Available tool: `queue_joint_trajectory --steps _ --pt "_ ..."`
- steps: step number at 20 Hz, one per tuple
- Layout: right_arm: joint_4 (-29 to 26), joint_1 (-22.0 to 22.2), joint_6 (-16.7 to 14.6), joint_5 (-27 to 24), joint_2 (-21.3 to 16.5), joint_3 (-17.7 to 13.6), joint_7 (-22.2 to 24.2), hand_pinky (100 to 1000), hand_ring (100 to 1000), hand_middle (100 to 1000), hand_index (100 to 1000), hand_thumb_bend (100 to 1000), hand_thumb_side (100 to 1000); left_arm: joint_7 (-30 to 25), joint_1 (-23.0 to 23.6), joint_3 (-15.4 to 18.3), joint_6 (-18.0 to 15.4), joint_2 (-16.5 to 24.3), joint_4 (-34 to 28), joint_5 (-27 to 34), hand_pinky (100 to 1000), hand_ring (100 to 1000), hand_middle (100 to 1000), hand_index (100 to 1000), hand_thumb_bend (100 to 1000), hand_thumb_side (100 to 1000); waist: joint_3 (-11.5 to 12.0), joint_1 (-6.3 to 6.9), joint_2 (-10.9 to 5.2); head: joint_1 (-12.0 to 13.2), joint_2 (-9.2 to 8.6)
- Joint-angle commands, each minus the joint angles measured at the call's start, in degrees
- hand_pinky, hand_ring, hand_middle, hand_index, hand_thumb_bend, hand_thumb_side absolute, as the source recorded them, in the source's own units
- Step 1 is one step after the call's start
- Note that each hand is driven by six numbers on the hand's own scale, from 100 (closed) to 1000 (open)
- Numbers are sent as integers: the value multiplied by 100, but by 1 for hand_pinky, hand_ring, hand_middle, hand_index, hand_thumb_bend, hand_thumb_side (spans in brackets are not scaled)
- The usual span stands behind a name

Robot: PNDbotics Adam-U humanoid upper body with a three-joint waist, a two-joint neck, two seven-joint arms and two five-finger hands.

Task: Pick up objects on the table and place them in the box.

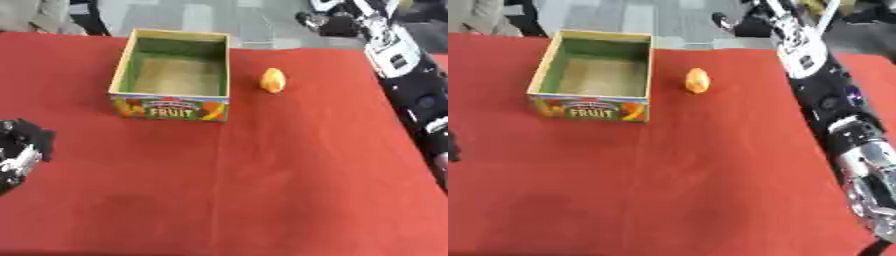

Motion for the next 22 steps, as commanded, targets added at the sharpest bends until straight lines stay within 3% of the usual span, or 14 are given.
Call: queue_joint_trajectory --steps 1,14,22 --pt "-43 -102 -12 33 -137 -16 -5 704 827 783 876 460 351 8 -33 40 -8 99 -84 14 486 504 508 502 415 382 -4 21 -90 -78 96" --pt "3 -100 -25 135 -91 11 23 706 825 777 875 462 352 -1 -31 38 -5 93 -83 14 486 503 508 502 415 382 24 18 -76 -167 121" --pt "256 -102 -114 698 112 121 229 718 831 788 877 490 344 -32 -48 6 -15 80 -79 18 486 502 509 502 414 382 92 44 -78 -253 97"
